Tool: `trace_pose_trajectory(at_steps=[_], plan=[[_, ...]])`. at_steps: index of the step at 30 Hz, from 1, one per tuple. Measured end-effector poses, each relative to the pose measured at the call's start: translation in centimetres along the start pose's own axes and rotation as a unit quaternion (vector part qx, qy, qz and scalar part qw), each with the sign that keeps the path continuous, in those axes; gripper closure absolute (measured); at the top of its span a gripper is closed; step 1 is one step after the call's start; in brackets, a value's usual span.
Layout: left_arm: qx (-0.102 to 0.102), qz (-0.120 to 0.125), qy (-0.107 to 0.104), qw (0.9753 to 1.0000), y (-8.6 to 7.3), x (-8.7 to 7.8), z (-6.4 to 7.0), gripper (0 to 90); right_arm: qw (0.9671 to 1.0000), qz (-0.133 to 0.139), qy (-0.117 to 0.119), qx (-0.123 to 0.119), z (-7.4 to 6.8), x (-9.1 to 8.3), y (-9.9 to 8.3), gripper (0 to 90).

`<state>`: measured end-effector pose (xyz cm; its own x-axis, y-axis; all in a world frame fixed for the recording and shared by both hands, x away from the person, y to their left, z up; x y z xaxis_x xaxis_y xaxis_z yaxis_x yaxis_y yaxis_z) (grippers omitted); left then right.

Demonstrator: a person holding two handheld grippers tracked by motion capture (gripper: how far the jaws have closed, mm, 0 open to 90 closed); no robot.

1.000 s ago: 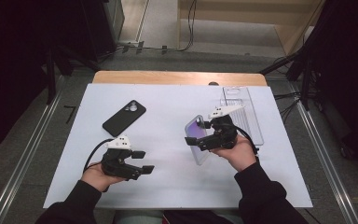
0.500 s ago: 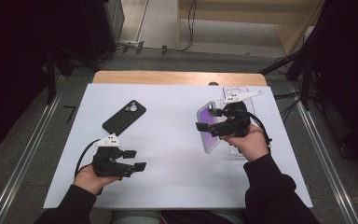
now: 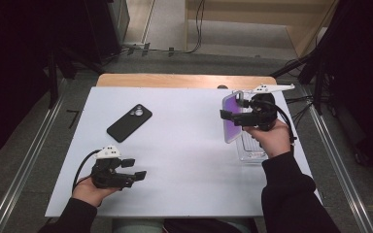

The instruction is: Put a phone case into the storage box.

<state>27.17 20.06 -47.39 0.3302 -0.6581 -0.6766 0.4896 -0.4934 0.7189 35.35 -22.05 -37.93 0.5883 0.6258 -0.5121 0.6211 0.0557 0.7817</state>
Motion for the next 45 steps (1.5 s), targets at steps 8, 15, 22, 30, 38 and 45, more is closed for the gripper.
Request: trace_pose_trajectory(at_steps=[8, 15, 22, 30, 38, 45], plan=[[-0.007, 0.008, 0.006, 0.9999, -0.3, -0.3, -0.1, 30.4, 0.9965, 0.034, -0.07, 0.03, 2.7, -0.3, 0.7, 15.2], [-0.009, 0.009, 0.01, 0.9999, -0.5, -0.5, -0.1, 30.6, 0.9908, 0.051, -0.111, 0.06, 4.8, 0.0, 1.1, 15.2], [-0.006, 0.002, 0.004, 1.0, -0.5, -0.2, 0.0, 30.5, 0.986, 0.064, -0.136, 0.073, 6.4, 0.3, 1.3, 15.2], [-0.006, 0.001, -0.001, 1.0, -0.6, -0.2, 0.0, 30.5, 0.9818, 0.064, -0.155, 0.089, 8.3, 1.6, 2.5, 15.2], [-0.007, 0.004, -0.003, 1.0, -0.5, -0.1, 0.1, 30.5, 0.977, 0.07, -0.178, 0.095, 10.3, 2.8, 3.7, 15.1], [-0.005, 0.003, -0.003, 1.0, -0.5, -0.2, 0.0, 30.5, 0.976, 0.05, -0.197, 0.079, 11.5, 4.9, 4.2, 15.1]])
Point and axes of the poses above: each handheld gripper's, and its own axes: x roughly forward along the jaws, y roughly out of its top, z roughly to its right, the point moved 2 cm from there along x, roughly forward along the jaws, and after that the axes turned 8 degrees about x, right-handed, at the moved point
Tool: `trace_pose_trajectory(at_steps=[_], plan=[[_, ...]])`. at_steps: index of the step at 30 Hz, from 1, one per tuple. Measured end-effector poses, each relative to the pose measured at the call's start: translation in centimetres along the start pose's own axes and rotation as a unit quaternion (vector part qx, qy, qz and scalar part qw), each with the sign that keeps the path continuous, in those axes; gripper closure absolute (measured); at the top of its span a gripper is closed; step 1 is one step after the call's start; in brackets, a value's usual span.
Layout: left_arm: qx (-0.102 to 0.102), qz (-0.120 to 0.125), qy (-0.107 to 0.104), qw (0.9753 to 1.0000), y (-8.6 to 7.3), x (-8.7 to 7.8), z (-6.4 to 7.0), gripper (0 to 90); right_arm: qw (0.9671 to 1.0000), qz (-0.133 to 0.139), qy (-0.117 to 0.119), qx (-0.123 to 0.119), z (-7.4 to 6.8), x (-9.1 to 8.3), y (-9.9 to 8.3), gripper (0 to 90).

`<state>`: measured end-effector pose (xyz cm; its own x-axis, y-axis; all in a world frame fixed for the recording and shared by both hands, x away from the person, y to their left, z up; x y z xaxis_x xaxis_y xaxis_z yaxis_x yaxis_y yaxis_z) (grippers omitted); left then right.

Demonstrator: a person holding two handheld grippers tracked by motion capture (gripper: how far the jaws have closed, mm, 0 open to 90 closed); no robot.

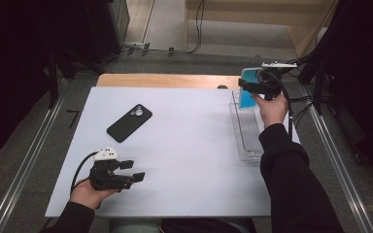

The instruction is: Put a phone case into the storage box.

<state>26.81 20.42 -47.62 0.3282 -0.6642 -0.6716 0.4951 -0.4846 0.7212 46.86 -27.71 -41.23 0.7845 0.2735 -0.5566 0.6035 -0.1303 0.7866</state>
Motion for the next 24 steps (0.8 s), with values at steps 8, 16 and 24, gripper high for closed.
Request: trace_pose_trajectory(at_steps=[8, 16, 24], plan=[[0.0, 0.002, -0.005, 1.0, 0.0, -0.1, -0.1, 30.5, 0.9997, 0.002, -0.016, 0.019, 1.0, 2.3, -0.2, 14.8], [0.0, 0.004, -0.01, 0.9999, 0.1, -0.1, 0.0, 30.6, 0.9986, -0.01, -0.041, 0.033, 1.4, 4.6, -0.9, 14.6], [0.0, 0.005, -0.012, 0.9999, 0.1, 0.0, -0.1, 30.6, 0.9979, -0.027, -0.052, 0.029, 1.7, 6.2, -1.3, 14.4]])
Point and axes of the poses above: each handheld gripper's, and its own axes: x roughly forward along the jaws, y roughly out of its top, z roughly to its right, the point moved 2 cm from there along x, roughly forward along the jaws, and after that the axes turned 8 degrees about x, right-handed, at the moved point
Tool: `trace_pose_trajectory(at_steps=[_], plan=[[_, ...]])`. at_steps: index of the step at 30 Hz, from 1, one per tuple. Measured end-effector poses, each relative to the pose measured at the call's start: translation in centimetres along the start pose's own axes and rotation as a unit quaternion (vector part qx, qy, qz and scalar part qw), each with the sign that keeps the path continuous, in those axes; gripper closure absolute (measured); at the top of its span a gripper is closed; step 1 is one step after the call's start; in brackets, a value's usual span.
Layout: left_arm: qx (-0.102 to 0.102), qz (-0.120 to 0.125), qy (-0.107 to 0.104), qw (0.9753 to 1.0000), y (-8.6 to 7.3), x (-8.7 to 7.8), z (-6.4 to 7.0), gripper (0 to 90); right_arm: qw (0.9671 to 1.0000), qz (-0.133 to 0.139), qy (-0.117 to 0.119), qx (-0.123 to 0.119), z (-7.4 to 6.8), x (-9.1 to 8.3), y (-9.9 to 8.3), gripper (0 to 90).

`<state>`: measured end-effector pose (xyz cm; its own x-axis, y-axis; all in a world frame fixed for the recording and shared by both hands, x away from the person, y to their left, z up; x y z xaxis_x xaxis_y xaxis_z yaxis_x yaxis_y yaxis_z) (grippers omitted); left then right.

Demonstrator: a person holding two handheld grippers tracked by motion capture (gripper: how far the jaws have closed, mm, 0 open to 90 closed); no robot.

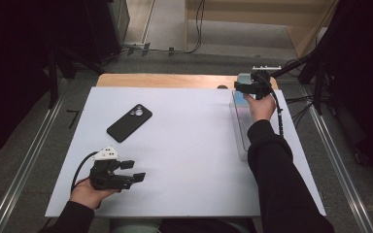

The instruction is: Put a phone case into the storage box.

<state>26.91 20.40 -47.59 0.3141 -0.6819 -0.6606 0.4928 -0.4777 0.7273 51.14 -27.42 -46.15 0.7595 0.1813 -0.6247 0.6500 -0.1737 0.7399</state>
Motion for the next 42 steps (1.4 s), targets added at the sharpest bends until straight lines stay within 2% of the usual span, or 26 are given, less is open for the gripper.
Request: trace_pose_trajectory(at_steps=[3, 6, 7, 8, 9, 12, 21, 23, 25, 29, 35, 42], plan=[[-0.001, 0.0, 0.001, 1.0, 0.0, 0.0, 0.0, 30.6, 1.0, 0.002, -0.004, -0.004, -0.1, 0.1, 0.0, 13.7], [-0.001, 0.001, 0.003, 1.0, 0.0, 0.0, 0.0, 30.6, 0.9997, 0.003, 0.025, 0.005, 0.0, 0.1, 0.0, 4.7], [0.0, 0.0, 0.002, 1.0, 0.0, 0.0, 0.0, 30.6, 0.9997, 0.001, 0.026, 0.0, 0.0, 0.1, 0.0, 0.0], [0.0, -0.001, 0.002, 1.0, 0.0, 0.0, 0.1, 30.6, 0.9997, -0.002, 0.022, -0.005, 0.0, 0.2, -0.1, 0.0], [0.001, -0.001, 0.001, 1.0, 0.0, 0.0, 0.1, 30.6, 0.9996, -0.004, 0.029, -0.006, 0.0, 0.2, -0.1, 0.0], [0.001, -0.001, 0.001, 1.0, 0.1, 0.0, 0.1, 30.6, 0.9994, -0.016, 0.031, -0.002, 0.0, 0.0, -0.2, 0.0], [0.0, 0.0, 0.002, 1.0, 0.4, 0.2, 0.0, 30.5, 0.9988, -0.031, 0.037, -0.003, -0.3, -1.9, -0.1, 0.0], [-0.001, -0.003, 0.002, 1.0, 0.6, 0.3, 0.0, 30.5, 0.9987, -0.031, 0.039, 0.003, -0.3, -2.4, -0.2, 0.0], [0.001, -0.001, -0.001, 1.0, 0.8, 0.5, 0.1, 30.5, 0.999, -0.028, 0.034, -0.002, -0.1, -2.8, -0.2, 0.0], [0.009, -0.004, -0.006, 0.9999, 1.1, 0.8, 0.2, 30.5, 0.9992, -0.024, 0.033, 0.0, 0.6, -2.8, -0.2, 0.0], [0.011, -0.004, -0.012, 0.9999, 1.3, 1.3, 0.1, 30.5, 0.9991, -0.02, 0.035, 0.01, 1.5, -2.8, 0.0, 0.0], [0.009, -0.007, -0.011, 0.9999, 1.4, 1.3, -0.1, 30.5, 0.9987, -0.032, 0.037, 0.01, 1.3, -4.1, -0.2, 0.0]])
Point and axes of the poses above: each handheld gripper's, and its own axes: x roughly forward along the jaws, y roughly out of its top, z roughly to its right, the point moved 2 cm from there along x, roughly forward along the jaws, and after that the axes turned 8 degrees about x, right-handed, at the moved point
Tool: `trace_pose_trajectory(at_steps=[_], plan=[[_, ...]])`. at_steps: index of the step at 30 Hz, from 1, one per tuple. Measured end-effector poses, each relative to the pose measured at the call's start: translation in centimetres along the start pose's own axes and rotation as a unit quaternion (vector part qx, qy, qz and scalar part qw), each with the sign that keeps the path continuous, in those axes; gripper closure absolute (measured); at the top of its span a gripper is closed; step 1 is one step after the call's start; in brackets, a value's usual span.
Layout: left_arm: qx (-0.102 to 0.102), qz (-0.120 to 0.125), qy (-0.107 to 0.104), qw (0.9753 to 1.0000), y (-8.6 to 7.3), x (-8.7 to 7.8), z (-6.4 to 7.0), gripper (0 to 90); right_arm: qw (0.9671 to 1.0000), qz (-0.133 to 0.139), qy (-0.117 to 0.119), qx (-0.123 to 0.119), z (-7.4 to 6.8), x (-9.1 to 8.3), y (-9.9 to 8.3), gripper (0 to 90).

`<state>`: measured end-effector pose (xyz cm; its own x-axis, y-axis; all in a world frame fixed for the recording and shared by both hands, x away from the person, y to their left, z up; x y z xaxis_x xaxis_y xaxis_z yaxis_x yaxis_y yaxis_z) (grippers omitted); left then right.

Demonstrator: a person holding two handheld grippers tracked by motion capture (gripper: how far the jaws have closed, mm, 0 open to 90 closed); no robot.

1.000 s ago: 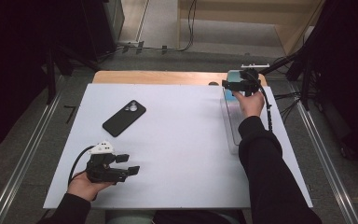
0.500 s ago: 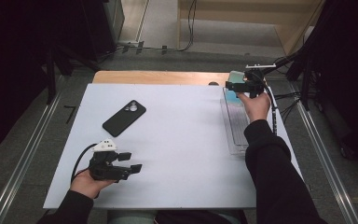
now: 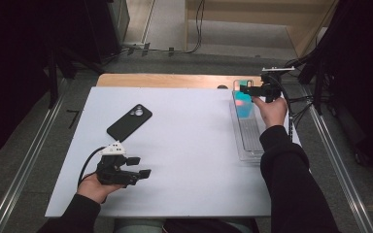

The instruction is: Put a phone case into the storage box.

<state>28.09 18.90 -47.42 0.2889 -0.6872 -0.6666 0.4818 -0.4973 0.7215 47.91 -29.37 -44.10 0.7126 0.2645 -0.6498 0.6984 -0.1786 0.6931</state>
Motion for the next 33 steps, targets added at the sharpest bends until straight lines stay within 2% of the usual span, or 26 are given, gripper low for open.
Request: trace_pose_trajectory(at_steps=[2, 4, 10, 12, 14, 16, 21, 25, 26, 27, 28, 33], plan=[[-0.003, 0.0, 0.001, 1.0, 0.0, -0.1, 0.0, 30.4, 1.0, -0.002, 0.007, -0.002, -0.3, -0.4, -0.2, 0.0], [-0.007, 0.0, 0.0, 1.0, 0.0, -0.2, -0.1, 30.4, 0.9996, -0.01, 0.025, -0.005, -0.7, -0.7, -0.6, 0.0], [-0.018, 0.003, 0.001, 0.9998, 0.0, -0.6, -0.5, 30.3, 0.9978, -0.042, 0.048, -0.019, -2.1, -1.8, -1.9, 0.0], [-0.022, 0.003, -0.002, 0.9998, 0.0, -0.6, -0.6, 30.3, 0.9971, -0.048, 0.054, -0.023, -2.5, -2.2, -2.3, 0.0], [-0.033, -0.002, -0.016, 0.9993, 0.1, -0.7, -0.6, 31.2, 0.9961, -0.051, 0.065, -0.031, -2.9, -2.6, -2.7, 0.0], [-0.031, 0.003, -0.015, 0.9994, 0.2, -0.8, -0.6, 31.7, 0.9949, -0.056, 0.075, -0.035, -3.3, -3.1, -3.1, 0.0], [-0.027, -0.004, -0.013, 0.9995, 0.2, -0.7, -0.8, 31.2, 0.9894, -0.07, 0.113, -0.059, -4.5, -4.1, -4.5, 0.0], [-0.027, -0.004, -0.013, 0.9995, 0.3, -0.7, -0.9, 31.1, 0.9858, -0.074, 0.132, -0.074, -5.3, -4.8, -5.6, 0.0], [-0.027, -0.004, -0.014, 0.9995, 0.3, -0.7, -1.0, 31.2, 0.9847, -0.077, 0.138, -0.074, -5.5, -5.0, -5.8, 3.9], [-0.027, -0.005, -0.014, 0.9995, 0.3, -0.7, -1.0, 31.2, 0.9848, -0.076, 0.138, -0.074, -5.7, -5.2, -6.0, 13.3], [-0.027, -0.005, -0.015, 0.9995, 0.3, -0.7, -1.1, 31.1, 0.9845, -0.075, 0.139, -0.076, -5.8, -5.3, -6.2, 14.3], [-0.034, -0.006, -0.018, 0.9992, 0.5, -0.7, -1.4, 31.1, 0.9785, -0.091, 0.157, -0.099, -6.8, -6.0, -7.4, 14.3]])
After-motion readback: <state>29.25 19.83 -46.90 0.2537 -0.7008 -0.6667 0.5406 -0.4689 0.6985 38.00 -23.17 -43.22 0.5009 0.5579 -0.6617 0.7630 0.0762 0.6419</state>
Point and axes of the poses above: each handheld gripper's, and its own axes: x roughly forward along the jaws, y roughly out of its top, z roughly to its right, the point moved 2 cm from there along x, roughly forward along the jaws, and after that the axes turned 8 degrees about x, right-handed, at the moved point
